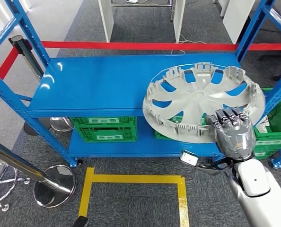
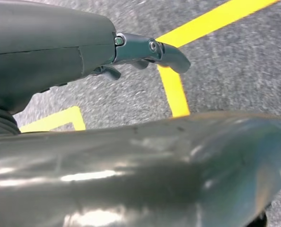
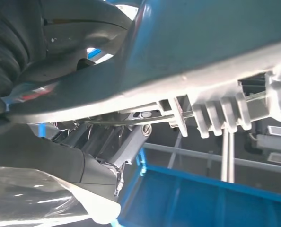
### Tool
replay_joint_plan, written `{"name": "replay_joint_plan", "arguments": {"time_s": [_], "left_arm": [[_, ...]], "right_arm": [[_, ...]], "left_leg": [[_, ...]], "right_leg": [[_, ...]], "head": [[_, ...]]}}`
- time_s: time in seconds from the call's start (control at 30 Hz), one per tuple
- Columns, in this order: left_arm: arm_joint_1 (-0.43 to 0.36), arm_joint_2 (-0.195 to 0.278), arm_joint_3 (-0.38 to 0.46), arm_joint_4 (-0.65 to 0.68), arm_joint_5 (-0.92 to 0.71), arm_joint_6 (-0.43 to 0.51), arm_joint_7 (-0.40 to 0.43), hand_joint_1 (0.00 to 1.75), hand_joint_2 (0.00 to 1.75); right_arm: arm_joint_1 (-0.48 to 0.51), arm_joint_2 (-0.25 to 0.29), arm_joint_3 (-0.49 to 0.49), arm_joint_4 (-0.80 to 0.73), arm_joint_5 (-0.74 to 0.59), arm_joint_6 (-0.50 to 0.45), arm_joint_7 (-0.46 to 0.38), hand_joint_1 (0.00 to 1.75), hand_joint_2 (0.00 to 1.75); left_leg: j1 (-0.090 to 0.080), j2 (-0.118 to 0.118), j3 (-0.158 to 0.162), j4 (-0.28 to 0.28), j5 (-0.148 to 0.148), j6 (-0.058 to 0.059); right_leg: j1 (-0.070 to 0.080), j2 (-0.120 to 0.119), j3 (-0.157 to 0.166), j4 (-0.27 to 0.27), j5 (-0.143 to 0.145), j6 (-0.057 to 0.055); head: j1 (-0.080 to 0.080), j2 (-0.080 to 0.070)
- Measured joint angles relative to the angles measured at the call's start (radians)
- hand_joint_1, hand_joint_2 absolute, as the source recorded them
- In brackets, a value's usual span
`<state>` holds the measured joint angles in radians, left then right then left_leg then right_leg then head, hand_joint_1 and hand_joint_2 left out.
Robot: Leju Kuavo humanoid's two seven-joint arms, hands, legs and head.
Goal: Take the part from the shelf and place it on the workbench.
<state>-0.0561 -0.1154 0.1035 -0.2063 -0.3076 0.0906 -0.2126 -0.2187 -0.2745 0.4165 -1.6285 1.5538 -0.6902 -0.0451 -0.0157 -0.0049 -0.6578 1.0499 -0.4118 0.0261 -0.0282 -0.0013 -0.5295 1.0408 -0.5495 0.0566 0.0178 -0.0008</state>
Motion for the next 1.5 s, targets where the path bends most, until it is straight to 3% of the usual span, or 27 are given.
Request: {"name": "replay_joint_plan", "arguments": {"time_s": [0.07, 0.17, 0.2, 0.23, 0.3, 0.37, 0.43, 0.47, 0.53, 0.57, 0.63, 0.7, 0.73, 0.8, 0.83, 0.87, 0.93, 0.97, 1.03, 1.07, 1.1, 1.2, 1.23, 1.3, 1.37, 1.43, 1.5], "left_arm": [[0.003, 0.003, 0.015, 0.000, 0.020, -0.009, 0.013, 0.00, 0.00], [0.004, 0.004, 0.043, 0.001, 0.052, -0.028, 0.030, 0.00, 0.00], [0.004, 0.004, 0.052, 0.001, 0.060, -0.033, 0.033, 0.00, 0.00], [0.004, 0.004, 0.059, 0.001, 0.065, -0.035, 0.035, 0.00, 0.00], [0.002, 0.004, 0.071, 0.001, 0.068, -0.037, 0.038, 0.00, 0.00], [0.000, 0.005, 0.079, 0.000, 0.067, -0.036, 0.041, 0.00, 0.00], [-0.004, 0.006, 0.082, 0.000, 0.062, -0.034, 0.042, 0.00, 0.00], [-0.005, 0.007, 0.082, 0.000, 0.059, -0.033, 0.042, 0.00, 0.00], [-0.005, 0.007, 0.082, 0.000, 0.055, -0.032, 0.042, 0.00, 0.00], [-0.005, 0.007, 0.082, 0.000, 0.054, -0.032, 0.042, 0.00, 0.00], [-0.004, 0.008, 0.082, 0.000, 0.051, -0.032, 0.042, 0.00, 0.00], [-0.004, 0.008, 0.083, 0.000, 0.046, -0.032, 0.043, 0.00, 0.00], [-0.004, 0.008, 0.083, 0.000, 0.044, -0.032, 0.044, 0.00, 0.00], [-0.005, 0.006, 0.083, 0.000, 0.039, -0.032, 0.049, 0.00, 0.00], [-0.006, 0.005, 0.082, 0.000, 0.037, -0.033, 0.053, 0.00, 0.00], [-0.007, 0.004, 0.082, 0.000, 0.036, -0.033, 0.058, 0.00, 0.00], [-0.011, 0.001, 0.082, 0.000, 0.035, -0.035, 0.067, 0.00, 0.00], [-0.013, 0.000, 0.082, 0.000, 0.035, -0.036, 0.072, 0.00, 0.00], [-0.015, 0.000, 0.082, 0.000, 0.035, -0.039, 0.081, 0.00, 0.00], [-0.015, 0.000, 0.082, 0.000, 0.034, -0.040, 0.086, 0.00, 0.00], [-0.014, -0.001, 0.082, 0.000, 0.031, -0.042, 0.091, 0.00, 0.00], [-0.015, -0.004, 0.081, 0.000, 0.016, -0.042, 0.103, 0.00, 0.00], [-0.015, -0.004, 0.079, 0.000, 0.010, -0.041, 0.105, 0.00, 0.00], [-0.017, -0.005, 0.077, 0.000, 0.000, -0.038, 0.106, 0.00, 0.00], [-0.020, -0.005, 0.074, -0.001, -0.009, -0.034, 0.107, 0.00, 0.00], [-0.024, -0.005, 0.071, -0.001, -0.015, -0.029, 0.107, 0.00, 0.00], [-0.029, -0.004, 0.070, -0.001, -0.018, -0.024, 0.108, 0.00, 0.00]], "right_arm": [[0.013, 0.017, -0.019, -0.006, 0.000, 0.000, -0.024, 1.75, 1.75], [0.031, 0.045, -0.047, -0.024, 0.000, 0.000, -0.062, 1.75, 1.75], [0.037, 0.055, -0.055, -0.029, 0.000, 0.000, -0.074, 1.75, 1.75], [0.043, 0.066, -0.063, -0.033, 0.000, 0.000, -0.085, 1.75, 1.75], [0.051, 0.085, -0.075, -0.040, 0.000, 0.000, -0.105, 1.75, 1.75], [0.058, 0.102, -0.089, -0.049, 0.000, 0.000, -0.120, 1.75, 1.75], [0.061, 0.117, -0.104, -0.058, 0.000, 0.000, -0.131, 1.75, 1.75], [0.062, 0.123, -0.111, -0.062, 0.000, 0.000, -0.136, 1.75, 1.75], [0.064, 0.130, -0.122, -0.065, 0.000, 0.000, -0.143, 1.75, 1.75], [0.067, 0.132, -0.126, -0.066, 0.000, 0.000, -0.146, 1.75, 1.75], [0.071, 0.134, -0.135, -0.067, 0.000, 0.000, -0.153, 1.75, 1.75], [0.073, 0.135, -0.144, -0.067, 0.000, 0.000, -0.160, 1.75, 1.75], [0.074, 0.136, -0.149, -0.067, 0.000, 0.000, -0.164, 1.75, 1.75], [0.078, 0.137, -0.157, -0.068, 0.000, 0.000, -0.171, 1.75, 1.75], [0.080, 0.139, -0.162, -0.069, 0.000, 0.000, -0.174, 1.75, 1.75], [0.082, 0.140, -0.167, -0.071, 0.000, 0.000, -0.179, 1.75, 1.75], [0.085, 0.144, -0.177, -0.081, 0.000, 0.000, -0.187, 1.75, 1.75], [0.088, 0.146, -0.183, -0.087, 0.000, 0.000, -0.193, 1.75, 1.75], [0.098, 0.150, -0.197, -0.099, 0.000, 0.000, -0.209, 1.75, 1.75], [0.106, 0.154, -0.206, -0.107, 0.000, 0.000, -0.221, 1.75, 1.75], [0.117, 0.158, -0.217, -0.116, 0.000, 0.000, -0.234, 1.75, 1.75], [0.154, 0.179, -0.255, -0.150, 0.000, 0.000, -0.269, 1.75, 1.75], [0.166, 0.187, -0.267, -0.161, 0.000, 0.000, -0.279, 1.75, 1.75], [0.189, 0.203, -0.288, -0.183, 0.000, 0.000, -0.297, 1.75, 1.75], [0.211, 0.221, -0.306, -0.205, 0.000, 0.000, -0.311, 1.75, 1.75], [0.228, 0.237, -0.321, -0.224, 0.000, 0.000, -0.318, 1.75, 1.75], [0.238, 0.250, -0.331, -0.235, 0.000, 0.000, -0.317, 1.75, 1.75]], "left_leg": [[0.003, 0.000, -0.012, 0.016, -0.024, -0.011], [0.012, 0.002, -0.039, 0.153, -0.166, -0.029], [0.015, 0.002, -0.044, 0.211, -0.198, -0.032], [0.016, 0.002, -0.041, 0.252, -0.207, -0.033], [0.017, 0.002, 0.002, 0.242, -0.165, -0.029], [0.015, 0.001, 0.100, 0.114, -0.129, -0.017], [0.009, 0.000, 0.182, -0.016, -0.139, -0.009], [0.005, 0.000, 0.196, -0.047, -0.146, -0.006], [0.003, 0.001, 0.185, -0.062, -0.126, 0.000], [0.003, 0.003, 0.176, -0.067, -0.113, 0.007], [0.005, 0.006, 0.150, -0.073, -0.085, 0.021], [0.000, 0.006, 0.116, -0.069, -0.060, 0.030], [-0.003, 0.006, 0.098, -0.066, -0.047, 0.031], [-0.006, 0.006, 0.061, -0.059, -0.023, 0.030], [-0.007, 0.006, 0.044, -0.054, -0.013, 0.028], [-0.008, 0.006, 0.028, -0.047, -0.003, 0.026], [-0.011, 0.006, 0.006, -0.035, 0.014, 0.020], [-0.011, 0.006, -0.002, -0.032, 0.024, 0.016], [-0.011, 0.005, -0.012, -0.032, 0.041, 0.006], [-0.011, 0.004, -0.016, -0.028, 0.031, -0.001], [-0.009, 0.003, -0.021, -0.009, 0.000, -0.010], [0.009, 0.003, -0.044, 0.153, -0.156, -0.034], [0.015, 0.003, -0.047, 0.211, -0.178, -0.040], [0.025, 0.003, -0.019, 0.247, -0.151, -0.049], [0.033, 0.002, 0.064, 0.155, -0.105, -0.053], [0.031, 0.001, 0.155, 0.018, -0.113, -0.046], [0.024, -0.001, 0.182, -0.046, -0.130, -0.030]], "right_leg": [[-0.001, -0.003, -0.017, 0.001, 0.015, -0.020], [-0.001, -0.006, -0.048, 0.002, 0.044, -0.041], [0.000, -0.006, -0.061, 0.002, 0.055, -0.042], [0.001, -0.007, -0.074, 0.003, 0.065, -0.042], [0.003, -0.007, -0.098, 0.003, 0.085, -0.041], [0.005, -0.008, -0.117, 0.003, 0.103, -0.037], [0.005, -0.010, -0.125, -0.001, 0.122, -0.026], [0.003, -0.012, -0.127, -0.006, 0.133, -0.019], [-0.001, -0.011, -0.131, -0.018, 0.151, -0.007], [-0.001, -0.009, -0.137, -0.013, 0.136, -0.003], [-0.001, -0.004, -0.160, 0.051, 0.048, -0.001], [0.002, -0.003, -0.181, 0.173, -0.047, -0.001], [0.004, -0.002, -0.182, 0.228, -0.060, -0.001], [0.009, -0.002, -0.150, 0.256, -0.016, -0.004], [0.012, -0.002, -0.111, 0.223, 0.015, -0.008], [0.015, -0.002, -0.056, 0.159, 0.027, -0.014], [0.020, -0.003, 0.053, 0.009, -0.001, -0.023], [0.023, -0.003, 0.081, -0.040, -0.020, -0.027], [0.022, -0.005, 0.079, -0.068, -0.021, -0.033], [0.019, -0.007, 0.068, -0.068, -0.011, -0.039], [0.017, -0.010, 0.060, -0.070, 0.001, -0.045], [0.014, -0.017, 0.027, -0.067, 0.037, -0.056], [0.013, -0.018, 0.012, -0.063, 0.049, -0.055], [0.011, -0.018, -0.026, -0.049, 0.069, -0.050], [0.007, -0.018, -0.060, -0.034, 0.084, -0.043], [0.006, -0.018, -0.082, -0.023, 0.099, -0.031], [0.004, -0.019, -0.095, -0.023, 0.120, -0.016]], "head": [[-0.002, 0.000], [-0.009, 0.000], [-0.009, 0.000], [-0.009, 0.000], [-0.009, 0.000], [-0.009, 0.000], [-0.008, 0.000], [-0.008, 0.000], [-0.009, 0.000], [-0.008, 0.000], [-0.006, 0.000], [-0.004, 0.000], [-0.004, 0.000], [-0.004, 0.000], [-0.004, 0.000], [-0.004, 0.000], [-0.005, 0.000], [-0.005, 0.000], [-0.004, 0.000], [-0.004, 0.000], [-0.005, 0.000], [-0.010, 0.000], [-0.010, 0.000], [-0.011, 0.000], [-0.011, 0.000], [-0.011, 0.000], [-0.011, 0.000]]}}
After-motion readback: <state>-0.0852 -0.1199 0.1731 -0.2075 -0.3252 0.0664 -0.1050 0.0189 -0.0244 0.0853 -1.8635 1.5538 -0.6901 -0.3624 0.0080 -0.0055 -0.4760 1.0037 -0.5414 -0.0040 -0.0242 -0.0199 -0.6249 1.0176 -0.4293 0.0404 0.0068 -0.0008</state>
